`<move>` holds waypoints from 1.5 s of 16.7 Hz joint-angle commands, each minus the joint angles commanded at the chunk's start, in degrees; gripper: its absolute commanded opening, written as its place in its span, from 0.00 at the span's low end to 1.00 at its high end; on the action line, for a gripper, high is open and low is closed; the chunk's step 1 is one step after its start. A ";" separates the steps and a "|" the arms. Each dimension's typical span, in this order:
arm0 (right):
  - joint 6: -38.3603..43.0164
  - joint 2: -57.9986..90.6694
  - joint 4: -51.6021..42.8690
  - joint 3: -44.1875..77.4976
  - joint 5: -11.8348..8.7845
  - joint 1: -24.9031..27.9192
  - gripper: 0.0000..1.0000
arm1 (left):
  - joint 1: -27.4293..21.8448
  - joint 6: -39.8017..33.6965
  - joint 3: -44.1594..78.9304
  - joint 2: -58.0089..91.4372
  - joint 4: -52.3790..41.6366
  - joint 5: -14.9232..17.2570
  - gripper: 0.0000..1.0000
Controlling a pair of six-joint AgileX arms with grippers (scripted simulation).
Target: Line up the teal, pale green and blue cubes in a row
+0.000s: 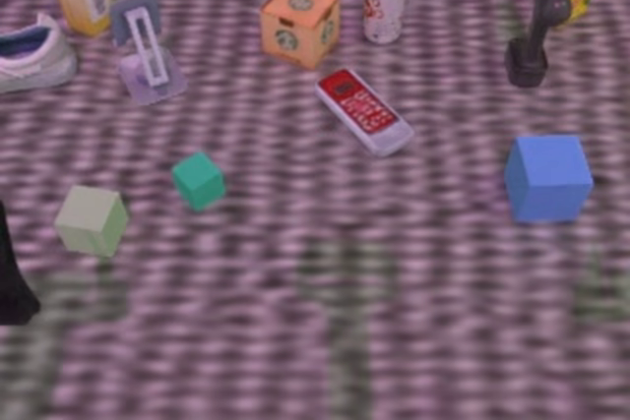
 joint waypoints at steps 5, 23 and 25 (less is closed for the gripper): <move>0.00 0.00 0.00 0.00 0.00 0.00 1.00 | -0.44 0.98 3.49 3.52 -2.12 -0.18 1.00; 0.00 0.00 0.00 0.00 0.00 0.00 1.00 | -14.97 25.03 85.17 101.21 -55.27 0.23 1.00; 0.00 0.00 0.00 0.00 0.00 0.00 1.00 | -16.35 27.38 93.65 111.36 -60.43 0.26 1.00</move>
